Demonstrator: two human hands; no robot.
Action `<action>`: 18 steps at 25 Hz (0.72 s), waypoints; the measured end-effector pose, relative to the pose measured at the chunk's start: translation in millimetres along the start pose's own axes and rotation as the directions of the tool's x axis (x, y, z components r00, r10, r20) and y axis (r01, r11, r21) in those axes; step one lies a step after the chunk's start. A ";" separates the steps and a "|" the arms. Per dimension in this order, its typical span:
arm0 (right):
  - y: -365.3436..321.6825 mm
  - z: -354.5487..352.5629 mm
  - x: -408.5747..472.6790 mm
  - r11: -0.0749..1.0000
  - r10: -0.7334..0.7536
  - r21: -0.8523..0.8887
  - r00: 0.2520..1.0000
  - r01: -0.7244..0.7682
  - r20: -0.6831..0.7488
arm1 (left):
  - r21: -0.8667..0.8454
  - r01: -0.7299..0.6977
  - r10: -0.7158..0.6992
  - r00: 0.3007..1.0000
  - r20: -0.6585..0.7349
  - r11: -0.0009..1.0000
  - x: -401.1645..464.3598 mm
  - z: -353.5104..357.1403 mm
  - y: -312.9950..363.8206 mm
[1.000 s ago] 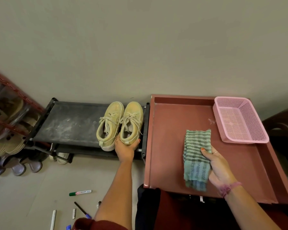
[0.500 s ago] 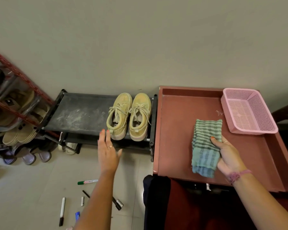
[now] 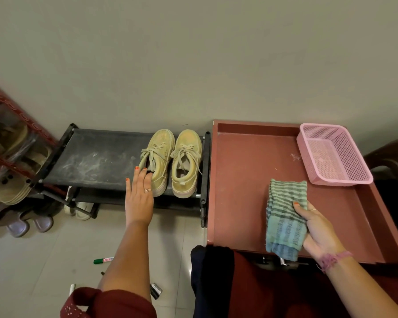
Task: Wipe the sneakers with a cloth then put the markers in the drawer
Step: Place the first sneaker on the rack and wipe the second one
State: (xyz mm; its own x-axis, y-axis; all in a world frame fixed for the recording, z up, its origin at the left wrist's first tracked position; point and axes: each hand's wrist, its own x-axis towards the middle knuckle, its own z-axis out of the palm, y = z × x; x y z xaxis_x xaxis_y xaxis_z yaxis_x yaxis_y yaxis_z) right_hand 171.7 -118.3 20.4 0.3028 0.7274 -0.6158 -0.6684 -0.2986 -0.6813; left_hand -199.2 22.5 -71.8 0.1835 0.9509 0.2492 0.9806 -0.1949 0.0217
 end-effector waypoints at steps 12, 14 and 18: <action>-15.5 -16.4 -16.4 0.998 0.016 0.058 1.000 -0.016 0.009 | -0.348 0.114 -0.101 0.993 0.054 0.930 7.4 -66.0 -7.1; -19.9 -14.5 -22.6 0.998 0.002 0.063 1.000 -0.003 0.020 | -0.385 0.077 -0.073 0.997 0.025 0.920 8.5 -94.5 -5.2; -30.5 -17.4 -38.5 0.992 -0.039 0.125 0.998 0.034 0.039 | -0.501 -0.011 0.011 1.000 -0.004 0.865 5.9 -160.4 14.5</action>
State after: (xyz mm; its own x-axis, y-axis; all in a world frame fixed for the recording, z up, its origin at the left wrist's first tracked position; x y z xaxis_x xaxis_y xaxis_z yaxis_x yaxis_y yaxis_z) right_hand 192.2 -147.9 58.0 0.3016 0.7621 -0.5729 -0.7376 -0.1942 -0.6467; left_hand -194.9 -13.3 85.2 0.1935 0.9477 0.2536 0.8118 -0.2999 0.5011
